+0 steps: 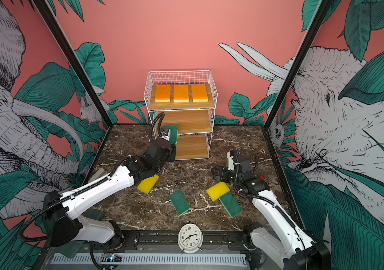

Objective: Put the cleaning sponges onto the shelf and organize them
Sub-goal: 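Lift the green scouring pad with the left gripper toward the middle shelf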

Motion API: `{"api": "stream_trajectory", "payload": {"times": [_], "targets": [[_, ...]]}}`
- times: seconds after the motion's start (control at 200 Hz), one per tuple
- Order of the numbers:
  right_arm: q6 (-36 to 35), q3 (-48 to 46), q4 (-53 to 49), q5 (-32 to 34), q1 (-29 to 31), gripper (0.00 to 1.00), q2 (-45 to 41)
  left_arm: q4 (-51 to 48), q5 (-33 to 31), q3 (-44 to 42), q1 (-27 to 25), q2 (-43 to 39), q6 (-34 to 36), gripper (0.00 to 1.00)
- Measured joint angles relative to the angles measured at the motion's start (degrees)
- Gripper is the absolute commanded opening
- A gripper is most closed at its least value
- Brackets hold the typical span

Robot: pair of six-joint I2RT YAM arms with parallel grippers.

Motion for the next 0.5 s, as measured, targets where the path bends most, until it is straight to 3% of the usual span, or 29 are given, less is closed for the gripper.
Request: {"api": "stream_trajectory", "payload": {"times": [0.5], "targets": [[-0.02,0.0,0.83,-1.2,0.0,0.99,1.33,5.95,0.09,3.26,5.03,3.06,1.95,0.54]]}}
